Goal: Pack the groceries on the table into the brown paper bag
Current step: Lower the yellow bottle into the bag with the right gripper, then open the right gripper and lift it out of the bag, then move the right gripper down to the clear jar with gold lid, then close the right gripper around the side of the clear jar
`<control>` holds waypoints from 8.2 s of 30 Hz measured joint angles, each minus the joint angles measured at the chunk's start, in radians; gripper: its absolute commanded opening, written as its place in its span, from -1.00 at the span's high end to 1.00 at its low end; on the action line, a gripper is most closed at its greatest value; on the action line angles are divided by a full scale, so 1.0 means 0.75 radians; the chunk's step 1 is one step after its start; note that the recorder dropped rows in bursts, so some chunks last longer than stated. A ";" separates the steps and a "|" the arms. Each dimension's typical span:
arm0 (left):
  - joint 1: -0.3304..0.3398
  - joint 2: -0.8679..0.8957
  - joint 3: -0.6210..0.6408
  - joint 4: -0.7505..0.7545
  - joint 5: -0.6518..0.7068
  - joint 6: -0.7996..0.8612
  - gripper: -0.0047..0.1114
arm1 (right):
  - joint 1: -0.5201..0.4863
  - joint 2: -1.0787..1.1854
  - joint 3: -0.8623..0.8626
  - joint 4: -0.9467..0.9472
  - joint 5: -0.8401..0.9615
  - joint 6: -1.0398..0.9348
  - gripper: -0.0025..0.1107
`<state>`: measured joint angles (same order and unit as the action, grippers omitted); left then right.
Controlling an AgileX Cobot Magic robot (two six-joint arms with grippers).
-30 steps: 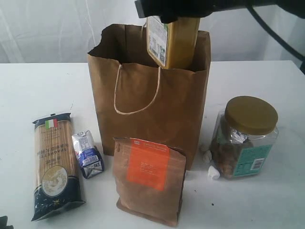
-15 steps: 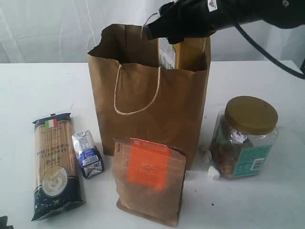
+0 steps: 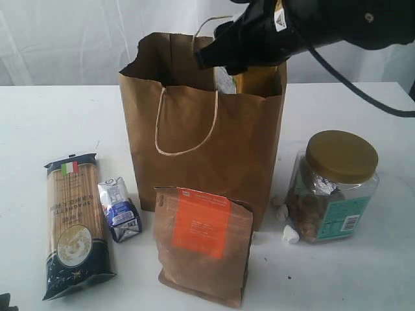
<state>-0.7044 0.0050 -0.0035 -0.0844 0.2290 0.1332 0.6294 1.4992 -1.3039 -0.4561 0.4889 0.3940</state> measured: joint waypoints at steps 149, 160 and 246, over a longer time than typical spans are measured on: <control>0.000 0.000 0.000 0.000 0.000 0.000 0.55 | -0.320 -0.667 1.477 0.253 -0.715 -0.023 -0.66; 0.000 0.000 0.000 0.000 0.000 0.000 0.55 | -0.320 -0.595 1.542 0.275 -0.876 -0.101 -0.74; 0.000 0.000 0.000 0.000 0.000 0.000 0.55 | -0.459 -0.308 1.436 0.575 -1.419 -0.206 0.96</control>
<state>-0.7044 0.0050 -0.0035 -0.0844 0.2290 0.1332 0.2848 1.2680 -0.2272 -0.0252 -0.5752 0.2395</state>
